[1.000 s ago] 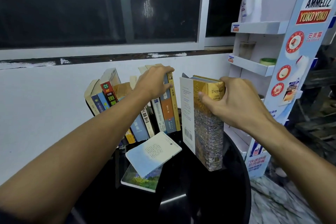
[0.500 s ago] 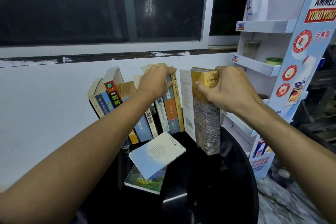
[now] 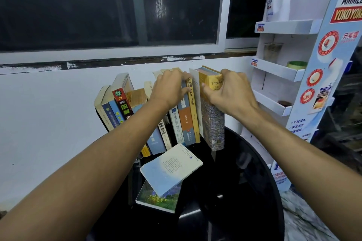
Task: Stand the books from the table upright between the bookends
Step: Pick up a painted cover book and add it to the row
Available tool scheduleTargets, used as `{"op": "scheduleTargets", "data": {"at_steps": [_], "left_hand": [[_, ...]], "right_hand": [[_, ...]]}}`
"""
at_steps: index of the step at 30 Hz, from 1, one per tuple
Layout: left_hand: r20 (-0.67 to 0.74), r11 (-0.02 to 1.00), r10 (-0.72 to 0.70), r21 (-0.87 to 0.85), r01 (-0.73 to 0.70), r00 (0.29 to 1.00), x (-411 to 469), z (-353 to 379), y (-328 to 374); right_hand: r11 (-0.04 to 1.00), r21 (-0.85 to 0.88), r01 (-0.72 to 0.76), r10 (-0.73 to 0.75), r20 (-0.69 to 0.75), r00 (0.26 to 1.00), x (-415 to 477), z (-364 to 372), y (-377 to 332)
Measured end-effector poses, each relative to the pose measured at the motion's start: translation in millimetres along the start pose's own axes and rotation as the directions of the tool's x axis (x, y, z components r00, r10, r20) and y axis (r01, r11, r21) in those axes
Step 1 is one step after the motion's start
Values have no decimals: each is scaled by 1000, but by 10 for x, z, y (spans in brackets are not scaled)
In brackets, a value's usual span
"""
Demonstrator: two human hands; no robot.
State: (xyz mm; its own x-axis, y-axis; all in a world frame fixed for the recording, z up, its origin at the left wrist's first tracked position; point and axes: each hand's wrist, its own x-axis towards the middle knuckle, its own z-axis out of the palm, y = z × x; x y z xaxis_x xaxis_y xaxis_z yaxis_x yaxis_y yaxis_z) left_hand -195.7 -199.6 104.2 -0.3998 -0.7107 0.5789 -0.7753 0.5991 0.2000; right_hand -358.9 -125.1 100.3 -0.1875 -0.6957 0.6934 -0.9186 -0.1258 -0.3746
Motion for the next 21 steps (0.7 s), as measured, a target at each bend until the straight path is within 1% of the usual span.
{"op": "scheduleTargets", "data": {"at_steps": [4,9,14,21], "left_hand": [[-18,1000,1,-14,-1,1000,22,8,-3],[-14,998,-46,-40,45,999,91,18,-43],[-27,999,-36,-35,35,999,107,26,-60],[-43,999,-18,-29,16,999,121,48,-83]], "right_hand": [[1000,16,-9,10,-56,998,-11,195,30],[998,40,-48,52,-88,995,-18,431,136],[996,47,-76,80,-77,994,-17,608,193],[997,45,-64,67,-53,996,-30,726,213]]}}
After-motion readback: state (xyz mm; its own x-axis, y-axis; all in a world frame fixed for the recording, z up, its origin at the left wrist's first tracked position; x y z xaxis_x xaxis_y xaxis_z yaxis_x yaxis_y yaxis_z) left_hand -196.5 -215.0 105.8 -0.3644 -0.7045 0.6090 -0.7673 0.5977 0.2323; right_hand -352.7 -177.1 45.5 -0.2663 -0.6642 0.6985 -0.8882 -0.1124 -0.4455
